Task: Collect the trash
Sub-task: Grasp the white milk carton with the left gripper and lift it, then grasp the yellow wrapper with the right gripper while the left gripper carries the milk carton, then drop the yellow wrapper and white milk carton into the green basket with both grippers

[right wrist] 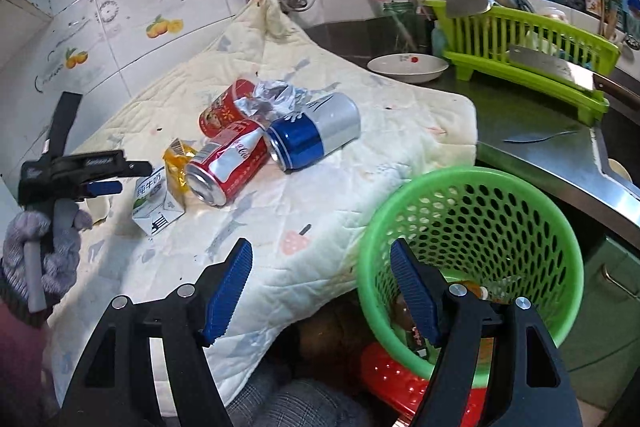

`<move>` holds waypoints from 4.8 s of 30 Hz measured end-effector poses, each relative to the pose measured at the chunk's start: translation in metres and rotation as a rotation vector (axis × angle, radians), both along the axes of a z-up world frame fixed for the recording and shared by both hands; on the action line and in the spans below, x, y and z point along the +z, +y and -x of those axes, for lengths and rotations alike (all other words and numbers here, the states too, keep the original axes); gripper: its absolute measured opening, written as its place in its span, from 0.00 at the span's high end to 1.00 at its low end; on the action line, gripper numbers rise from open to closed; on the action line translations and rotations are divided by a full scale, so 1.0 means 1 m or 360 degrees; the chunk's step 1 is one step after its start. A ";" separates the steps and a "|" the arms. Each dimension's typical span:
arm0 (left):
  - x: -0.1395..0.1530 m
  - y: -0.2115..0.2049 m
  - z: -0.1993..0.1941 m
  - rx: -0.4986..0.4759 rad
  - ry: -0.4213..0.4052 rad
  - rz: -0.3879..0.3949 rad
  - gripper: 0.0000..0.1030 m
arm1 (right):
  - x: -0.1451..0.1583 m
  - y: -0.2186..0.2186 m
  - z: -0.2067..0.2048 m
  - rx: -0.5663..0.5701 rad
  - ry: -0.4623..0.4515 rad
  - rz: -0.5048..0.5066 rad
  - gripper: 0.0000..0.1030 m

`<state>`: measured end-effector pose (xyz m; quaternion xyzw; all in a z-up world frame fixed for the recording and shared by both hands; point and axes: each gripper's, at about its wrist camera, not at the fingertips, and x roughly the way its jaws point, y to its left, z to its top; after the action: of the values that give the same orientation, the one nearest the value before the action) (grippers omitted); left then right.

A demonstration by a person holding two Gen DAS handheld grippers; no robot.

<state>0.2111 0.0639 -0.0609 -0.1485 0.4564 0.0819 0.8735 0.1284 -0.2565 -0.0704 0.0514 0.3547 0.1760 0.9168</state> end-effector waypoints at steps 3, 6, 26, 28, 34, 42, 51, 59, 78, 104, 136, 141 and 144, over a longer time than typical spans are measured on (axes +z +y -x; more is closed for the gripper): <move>-0.010 0.003 -0.011 0.0054 0.0063 0.0056 0.15 | -0.004 0.002 -0.002 0.0018 0.0018 0.0000 0.33; -0.018 0.002 -0.017 0.0090 0.0111 0.0070 0.15 | -0.008 0.004 -0.005 0.0031 0.0031 0.0005 0.33; -0.027 -0.002 -0.017 0.0026 0.0153 0.0035 0.30 | 0.003 0.026 -0.019 0.0132 0.0020 0.0047 0.33; -0.025 0.002 -0.011 0.0009 0.0139 0.0024 0.31 | 0.007 0.032 -0.021 0.0160 0.0015 0.0043 0.33; -0.015 0.018 0.016 -0.0034 0.0092 0.0015 0.31 | 0.023 0.063 -0.033 0.0282 -0.0015 0.0065 0.33; -0.001 0.046 0.059 -0.0037 0.0028 -0.0033 0.31 | 0.038 0.120 -0.056 0.0481 -0.0034 0.0111 0.34; 0.003 0.072 0.094 -0.0022 -0.0016 -0.0004 0.31 | 0.036 0.202 -0.101 0.0724 0.0030 0.0241 0.37; -0.007 0.083 0.105 -0.0029 -0.0008 0.0029 0.31 | 0.003 0.271 -0.135 0.0860 0.0121 0.0494 0.39; -0.004 0.082 0.111 -0.0063 -0.0037 0.0047 0.31 | -0.023 0.295 -0.161 0.0783 0.0170 0.0636 0.80; 0.044 -0.048 0.101 -0.0505 -0.0240 0.0065 0.31 | 0.049 0.048 -0.059 0.0163 0.0067 0.0230 0.80; 0.003 -0.298 0.025 -0.1217 -0.0117 0.0105 0.31 | -0.009 -0.159 0.013 -0.0515 0.0165 0.0106 0.43; -0.021 -0.336 0.013 -0.1289 -0.0041 0.0076 0.30 | -0.008 -0.171 0.033 -0.0531 0.0138 0.0083 0.41; -0.034 -0.354 0.008 -0.1318 -0.0024 0.0023 0.30 | -0.009 -0.176 0.043 -0.0531 0.0127 0.0063 0.41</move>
<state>0.2027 -0.2898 -0.0948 0.0410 0.4718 -0.2808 0.8348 0.0858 -0.4323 -0.0797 0.0985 0.3806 0.0122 0.9194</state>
